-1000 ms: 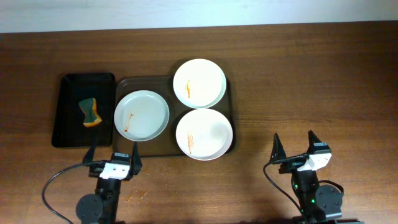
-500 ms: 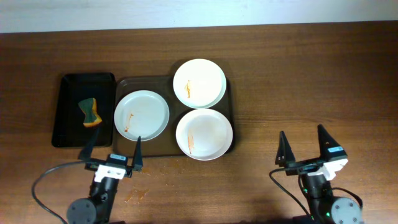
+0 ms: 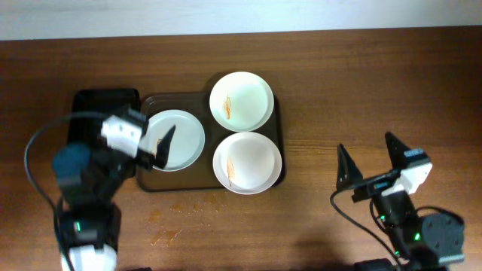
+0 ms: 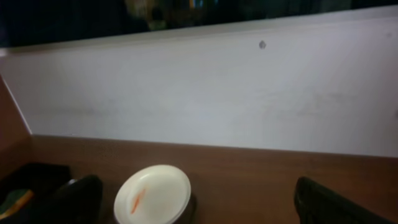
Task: Clean dirty plates on tray and stack at the side
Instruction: 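Move left gripper to sponge and right gripper toward left plate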
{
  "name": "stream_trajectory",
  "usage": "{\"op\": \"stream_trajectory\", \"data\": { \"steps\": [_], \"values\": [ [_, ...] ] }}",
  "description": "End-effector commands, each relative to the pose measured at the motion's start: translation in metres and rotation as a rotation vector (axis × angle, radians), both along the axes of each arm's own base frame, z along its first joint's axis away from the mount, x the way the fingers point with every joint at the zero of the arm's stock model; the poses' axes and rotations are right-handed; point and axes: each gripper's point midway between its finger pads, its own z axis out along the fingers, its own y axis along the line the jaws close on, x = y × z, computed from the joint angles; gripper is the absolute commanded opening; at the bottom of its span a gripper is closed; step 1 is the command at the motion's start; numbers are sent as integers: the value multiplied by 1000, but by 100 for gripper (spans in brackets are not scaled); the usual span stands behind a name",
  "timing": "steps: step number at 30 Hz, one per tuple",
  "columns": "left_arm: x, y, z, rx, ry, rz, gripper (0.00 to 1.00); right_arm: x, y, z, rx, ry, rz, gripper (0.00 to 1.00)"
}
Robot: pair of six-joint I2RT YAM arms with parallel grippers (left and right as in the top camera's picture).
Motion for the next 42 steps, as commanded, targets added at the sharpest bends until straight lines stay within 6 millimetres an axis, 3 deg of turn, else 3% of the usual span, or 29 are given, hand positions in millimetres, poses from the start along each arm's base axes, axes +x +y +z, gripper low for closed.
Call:
{"op": "stream_trajectory", "data": {
  "steps": [1, 5, 9, 14, 18, 27, 29, 33, 37, 42],
  "values": [
    [34, -9, -3, -59, 180, -77, 99, 12, 9, 22, -4, 93, 50, 98],
    [61, -5, -9, -86, 345, -73, 99, 24, 16, 21, -11, 249, 82, 98],
    [75, -2, -8, -104, 482, -65, 99, 37, 26, 17, -11, 425, 133, 98],
    [79, -1, 0, -120, 618, -58, 99, 54, 50, 20, 23, 632, 265, 98],
    [79, -3, 7, -125, 612, -67, 99, 77, 69, 24, 63, 701, 375, 98],
    [75, 0, -1, -117, 652, -48, 99, 115, 96, -26, 134, 852, 514, 99],
    [77, 11, -6, -103, 672, 28, 99, 125, 105, -34, 123, 853, 525, 98],
    [77, 56, -24, -98, 754, 336, 99, 146, 114, -56, 140, 910, 388, 96],
    [75, 92, -34, -158, 799, 552, 99, 158, 130, -66, 115, 919, 292, 93],
    [73, 120, -48, -193, 846, 630, 99, 170, 175, -71, 95, 891, 296, 89]
  ]
}}
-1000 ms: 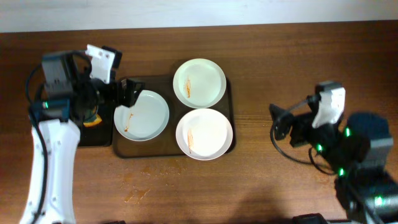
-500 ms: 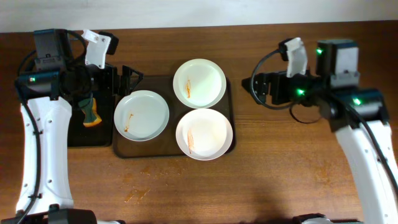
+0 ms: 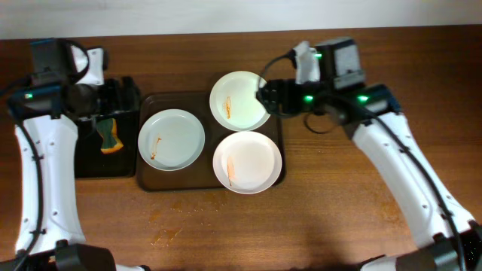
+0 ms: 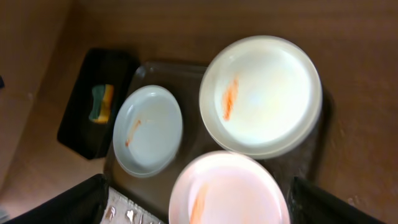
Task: Clean dirty plates on tray and stack at the side
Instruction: 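Move left gripper to sponge and right gripper toward left plate, then grip the left white plate rim with the right gripper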
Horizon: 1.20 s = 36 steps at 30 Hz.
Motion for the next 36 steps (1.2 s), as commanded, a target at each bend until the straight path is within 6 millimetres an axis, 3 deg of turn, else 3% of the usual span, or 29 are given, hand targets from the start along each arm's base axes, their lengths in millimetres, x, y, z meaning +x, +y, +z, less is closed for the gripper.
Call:
{"op": "stream_trajectory", "data": {
  "steps": [1, 5, 11, 16, 20, 24, 28, 32, 34, 36],
  "values": [
    [3, 34, -13, 8, 56, 143, 99, 16, 30, -3, 2, -24, -49, 86],
    [5, 55, -30, 57, 102, 196, 99, 24, 75, -38, 5, -1, -19, 79],
    [20, 65, -23, 95, 36, 214, 99, 21, 122, -99, -43, 58, -1, 71],
    [28, 79, -19, 159, 1, 253, 99, 11, 149, -136, -56, 109, 15, 65],
    [36, 82, -30, 161, 10, 254, 99, 3, 163, -156, -80, 121, 39, 63],
    [64, 90, -36, 170, -61, 259, 99, 1, 164, -167, -113, 118, 30, 63],
    [97, 98, -13, 175, -215, 290, 98, 0, 166, -167, -111, 116, 33, 64],
    [109, 106, 41, 213, -328, 315, 98, 0, 166, -167, -111, 116, 34, 64],
    [101, 108, 64, 225, -325, 329, 98, 0, 166, -167, -112, 118, 34, 64],
    [76, 100, 67, 198, -220, 334, 98, -1, 165, -168, -115, 120, 34, 64]
  ]
}}
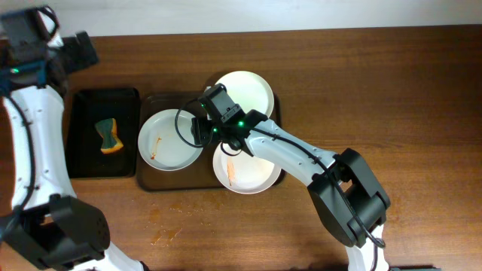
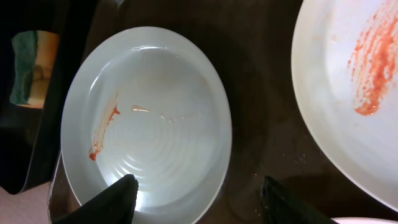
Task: Clean dirty plates on tray and stack at the side
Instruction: 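Grip the left white plate rim with the right gripper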
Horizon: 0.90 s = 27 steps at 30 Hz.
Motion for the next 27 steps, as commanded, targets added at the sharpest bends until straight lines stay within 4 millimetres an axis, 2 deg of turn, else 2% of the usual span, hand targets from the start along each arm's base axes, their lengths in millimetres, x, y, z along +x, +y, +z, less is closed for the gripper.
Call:
{"op": "stream_trajectory", "data": {
  "steps": [1, 4, 7, 12, 18, 20, 22, 24, 27],
  "values": [
    [-38, -6, 21, -51, 110, 55, 98, 3, 3, 5, 4, -14, -11, 64],
    [-94, -21, -15, -128, 379, 70, 98, 4, 14, 2, 36, -15, -27, 63],
    [-108, -24, -27, -148, 460, 73, 98, 3, 20, -11, 22, -3, -62, 60],
    [-100, -22, -37, -174, 460, 108, 98, 6, 21, -23, -6, 8, -76, 55],
    [-92, -21, -64, -195, 526, 111, 98, 4, 14, -45, -50, 44, -107, 54],
    [-91, -21, -74, -201, 553, 112, 98, 4, 14, -47, -51, 49, -109, 50],
    [-91, -21, -85, -208, 587, 113, 98, 1, 13, -49, -56, 59, -107, 38],
    [-92, -21, -90, -213, 604, 113, 98, -1, 13, -51, -62, 64, -104, 32],
    [-91, -22, -94, -214, 612, 111, 98, -1, 13, -59, -66, 77, -113, 30]
  ]
}}
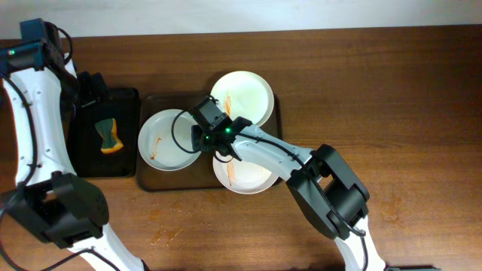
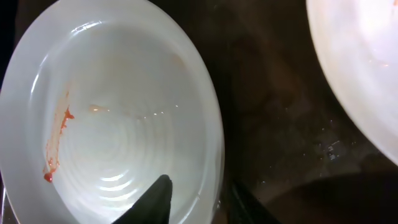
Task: Clean dirty plates on tray and stack at the side
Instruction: 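Grip the left white plate rim with the right gripper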
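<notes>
Three white plates with orange smears lie on the dark tray (image 1: 151, 181): the left plate (image 1: 166, 139) (image 2: 106, 106), the far plate (image 1: 245, 94) and the near plate (image 1: 248, 169). My right gripper (image 1: 202, 135) (image 2: 198, 183) straddles the left plate's right rim. One finger sits inside the bowl and the other outside on the tray, with the jaws drawn in on the rim. My left gripper (image 1: 87, 90) hovers at the far end of the black sponge tray (image 1: 83, 162). Its jaws are too dark to read.
A yellow-green sponge (image 1: 109, 135) lies in the black sponge tray left of the plates. Crumbs or stains (image 1: 169, 218) mark the wood in front of the tray. The wooden table (image 1: 376, 113) stretches to the right, bounded by a white wall at the back.
My right gripper has come down closer to the left plate and its jaws have narrowed around the rim. My left gripper has moved from the far left corner to the sponge tray's far end.
Both arms began at the table's near side, the left one over the left plate. Then the left was behind the sponge tray and the right above the far plate. Later the right hung open over the left plate's rim, which it now clasps.
</notes>
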{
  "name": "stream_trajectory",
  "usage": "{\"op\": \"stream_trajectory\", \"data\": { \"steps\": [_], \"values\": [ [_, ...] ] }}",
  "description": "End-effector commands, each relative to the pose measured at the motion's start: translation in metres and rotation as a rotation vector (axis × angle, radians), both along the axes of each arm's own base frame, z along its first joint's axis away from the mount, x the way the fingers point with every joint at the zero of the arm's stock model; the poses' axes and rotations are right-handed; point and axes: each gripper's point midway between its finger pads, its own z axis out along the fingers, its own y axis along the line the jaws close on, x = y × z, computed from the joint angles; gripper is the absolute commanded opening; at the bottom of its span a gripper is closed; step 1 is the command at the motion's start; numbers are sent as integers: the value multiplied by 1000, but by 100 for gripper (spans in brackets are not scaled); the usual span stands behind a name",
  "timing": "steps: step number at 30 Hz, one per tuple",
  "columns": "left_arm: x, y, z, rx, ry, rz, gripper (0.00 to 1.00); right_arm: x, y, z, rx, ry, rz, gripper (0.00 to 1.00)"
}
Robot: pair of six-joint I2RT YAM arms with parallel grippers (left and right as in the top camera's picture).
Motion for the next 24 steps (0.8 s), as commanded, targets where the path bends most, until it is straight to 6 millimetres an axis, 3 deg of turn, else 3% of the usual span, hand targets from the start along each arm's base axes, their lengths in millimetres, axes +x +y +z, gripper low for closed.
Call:
{"op": "stream_trajectory", "data": {
  "steps": [1, 8, 11, 12, 15, 22, 24],
  "values": [
    [1, 0, -7, -4, 17, 11, 98, 3, 2, -15, -15, 9, -21, 30],
    [5, 2, -13, -1, 20, 12, 98, 5, 2, -26, -10, 24, -43, 26],
    [6, 3, -24, -1, 45, 13, 98, 7, 1, -27, -12, 23, -49, 6],
    [6, 4, -27, 1, 59, 13, 95, 7, 1, -27, -11, 22, -50, 4],
    [4, 4, -30, -3, 71, 14, 92, 15, 0, -19, -9, 8, -47, 4],
    [-4, -1, -34, -19, 108, 10, 92, 40, -1, 22, -106, -118, 23, 4],
    [-7, -5, -40, -43, 125, 7, 93, 42, -2, 23, -111, -122, 24, 4]
  ]
}}
